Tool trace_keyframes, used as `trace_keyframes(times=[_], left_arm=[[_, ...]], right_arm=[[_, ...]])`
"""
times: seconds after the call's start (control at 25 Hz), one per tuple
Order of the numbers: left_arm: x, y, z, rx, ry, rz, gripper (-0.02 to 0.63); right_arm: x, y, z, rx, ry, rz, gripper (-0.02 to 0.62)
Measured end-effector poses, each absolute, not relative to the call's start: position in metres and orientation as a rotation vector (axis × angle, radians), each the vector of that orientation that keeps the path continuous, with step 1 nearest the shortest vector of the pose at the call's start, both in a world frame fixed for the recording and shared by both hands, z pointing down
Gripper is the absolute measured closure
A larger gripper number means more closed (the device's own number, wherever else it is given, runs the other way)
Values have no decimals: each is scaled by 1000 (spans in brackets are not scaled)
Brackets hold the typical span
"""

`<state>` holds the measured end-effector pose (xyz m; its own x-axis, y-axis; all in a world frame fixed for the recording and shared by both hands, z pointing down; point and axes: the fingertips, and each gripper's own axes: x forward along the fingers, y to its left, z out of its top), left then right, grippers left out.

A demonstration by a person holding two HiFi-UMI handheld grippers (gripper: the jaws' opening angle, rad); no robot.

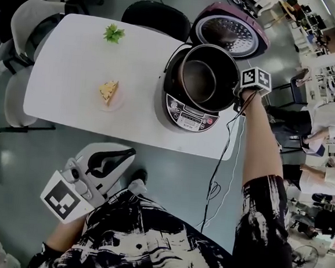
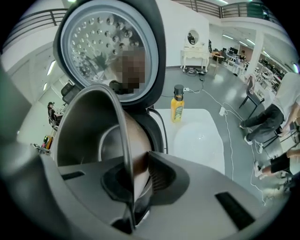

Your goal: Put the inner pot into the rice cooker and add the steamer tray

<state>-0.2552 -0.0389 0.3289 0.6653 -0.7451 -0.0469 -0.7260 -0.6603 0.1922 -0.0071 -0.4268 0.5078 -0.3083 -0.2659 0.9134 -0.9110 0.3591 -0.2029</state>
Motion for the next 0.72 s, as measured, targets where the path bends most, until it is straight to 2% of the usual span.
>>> trace_keyframes(times=[0.72], left_arm=[[-265,-47,342,2694,-1212,-179,601]], right_arm=[[-13,-434,545,1055,-1645,822,591]])
